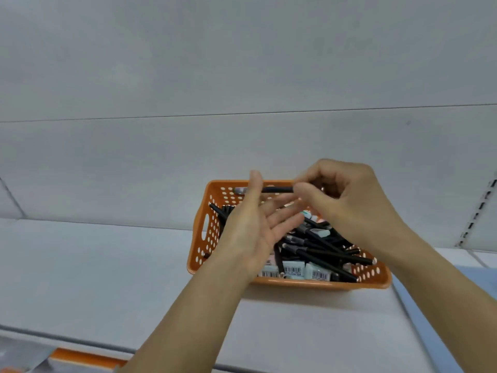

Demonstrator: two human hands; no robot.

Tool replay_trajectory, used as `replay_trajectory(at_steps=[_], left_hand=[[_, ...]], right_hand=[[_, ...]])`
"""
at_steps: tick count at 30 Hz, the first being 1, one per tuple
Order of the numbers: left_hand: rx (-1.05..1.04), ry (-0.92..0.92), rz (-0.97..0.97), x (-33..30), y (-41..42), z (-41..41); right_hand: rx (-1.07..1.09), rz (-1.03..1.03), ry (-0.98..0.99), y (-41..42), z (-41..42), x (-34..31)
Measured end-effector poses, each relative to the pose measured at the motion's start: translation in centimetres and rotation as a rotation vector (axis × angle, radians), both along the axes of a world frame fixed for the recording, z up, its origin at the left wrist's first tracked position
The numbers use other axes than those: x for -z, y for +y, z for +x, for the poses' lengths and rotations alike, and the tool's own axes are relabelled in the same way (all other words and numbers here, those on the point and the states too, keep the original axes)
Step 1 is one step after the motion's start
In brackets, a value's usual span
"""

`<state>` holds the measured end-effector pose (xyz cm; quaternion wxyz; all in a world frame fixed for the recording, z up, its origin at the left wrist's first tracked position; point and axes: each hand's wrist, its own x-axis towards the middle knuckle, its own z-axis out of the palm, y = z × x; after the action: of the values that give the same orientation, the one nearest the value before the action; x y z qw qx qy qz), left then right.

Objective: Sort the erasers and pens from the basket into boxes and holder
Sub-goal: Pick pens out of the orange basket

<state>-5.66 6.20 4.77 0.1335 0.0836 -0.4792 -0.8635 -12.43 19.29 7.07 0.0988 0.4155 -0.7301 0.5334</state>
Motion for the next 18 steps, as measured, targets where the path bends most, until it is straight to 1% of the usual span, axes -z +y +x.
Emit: replay_trajectory(at_steps=[1, 2, 3, 4, 6, 7, 8, 10, 13, 15, 18], left_hand=[[-0.041, 0.044, 0.177, -0.2, -0.1, -0.4], [-0.097, 0.064, 0.283, -0.2, -0.5, -0.8], [-0.146, 0.068, 0.322, 0.0, -0.9, -1.0], [-0.177, 0.063, 0.321, 0.3, -1.3, -1.1], [-0.193, 0.037, 0.295, 1.0, -2.1, -1.1], [-0.188, 0.025, 0.293, 1.3, -2.3, -1.1], [-0.181, 0.016, 0.303, 1.5, -2.5, -1.1], [-0.17, 0.004, 0.328, 1.9, -2.5, -1.1], [-0.153, 0.018, 0.338, 2.2, -2.6, -0.8], [-0.155, 0.019, 0.334, 2.6, -2.9, -0.7], [-0.152, 0.007, 0.332, 3.0, -2.9, -0.7]], right_hand=[[-0.029, 0.065, -0.058, 0.0, 0.1, 0.6], [0.001, 0.157, -0.095, 0.1, -0.2, 1.2], [0.073, 0.301, -0.094, 0.4, -0.6, 1.6], [0.161, 0.512, -0.059, 0.8, -1.0, 2.1], [0.281, 0.928, 0.116, 1.1, -1.2, 2.9], [0.297, 1.059, 0.218, 0.9, -1.2, 3.3], [0.292, 1.138, 0.288, 0.6, -1.1, 3.5], [0.307, 1.238, 0.399, 0.0, -1.0, 3.7], [0.345, 1.288, 0.555, -0.5, -1.3, 4.0], [0.366, 1.276, 0.571, -0.2, -1.7, 3.8], [0.398, 1.116, 0.5, 0.5, -2.6, 3.0]])
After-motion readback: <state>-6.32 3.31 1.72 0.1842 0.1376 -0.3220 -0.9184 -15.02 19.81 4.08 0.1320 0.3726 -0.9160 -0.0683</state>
